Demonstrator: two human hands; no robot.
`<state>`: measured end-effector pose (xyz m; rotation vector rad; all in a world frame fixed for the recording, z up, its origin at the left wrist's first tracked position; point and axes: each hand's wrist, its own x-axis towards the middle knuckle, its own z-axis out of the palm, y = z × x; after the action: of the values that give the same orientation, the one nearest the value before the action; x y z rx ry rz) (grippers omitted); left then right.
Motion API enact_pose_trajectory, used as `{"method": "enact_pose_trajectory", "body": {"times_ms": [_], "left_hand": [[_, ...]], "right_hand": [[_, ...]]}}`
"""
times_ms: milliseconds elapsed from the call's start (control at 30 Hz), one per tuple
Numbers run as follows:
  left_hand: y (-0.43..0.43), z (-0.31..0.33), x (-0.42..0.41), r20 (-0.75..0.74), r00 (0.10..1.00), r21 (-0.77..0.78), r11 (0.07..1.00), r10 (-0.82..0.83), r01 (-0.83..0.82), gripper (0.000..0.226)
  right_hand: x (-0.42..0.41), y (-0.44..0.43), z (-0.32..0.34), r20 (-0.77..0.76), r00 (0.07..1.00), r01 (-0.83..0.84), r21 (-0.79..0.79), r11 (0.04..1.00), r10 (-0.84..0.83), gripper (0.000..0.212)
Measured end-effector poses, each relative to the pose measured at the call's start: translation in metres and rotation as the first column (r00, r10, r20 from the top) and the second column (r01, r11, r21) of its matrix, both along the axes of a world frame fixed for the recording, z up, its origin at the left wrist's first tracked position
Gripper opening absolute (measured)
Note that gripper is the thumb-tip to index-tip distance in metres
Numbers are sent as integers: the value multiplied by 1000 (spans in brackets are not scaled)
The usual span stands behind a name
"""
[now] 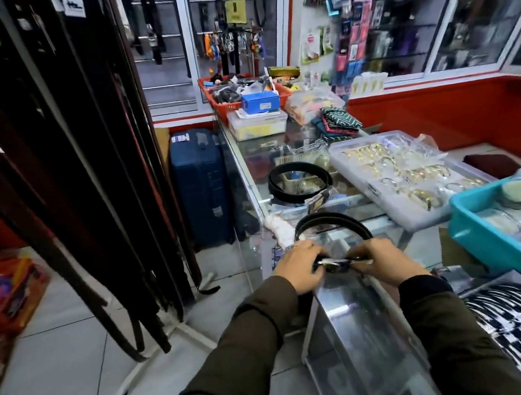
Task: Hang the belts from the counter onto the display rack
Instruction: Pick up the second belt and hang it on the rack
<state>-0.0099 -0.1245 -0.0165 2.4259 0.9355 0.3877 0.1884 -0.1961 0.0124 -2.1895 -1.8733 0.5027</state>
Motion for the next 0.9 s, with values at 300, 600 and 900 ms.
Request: {"method": "enact_pose_trajectory", "body": {"times_ms": [300,600,900], "left_hand": [[23,44,-95,419,881,-5,970,221,-241,38],[25,72,-160,698,273,-630,749,662,-205,58],[35,108,-209,714,285,-516,755,640,-405,37]], "right_hand": [[-81,47,35,-298,927,-158,234,959,225,12],[-172,84,68,-624,677,-177,377,909,390,17],[-228,98,75,-663,570,-156,492,856,485,13]]}}
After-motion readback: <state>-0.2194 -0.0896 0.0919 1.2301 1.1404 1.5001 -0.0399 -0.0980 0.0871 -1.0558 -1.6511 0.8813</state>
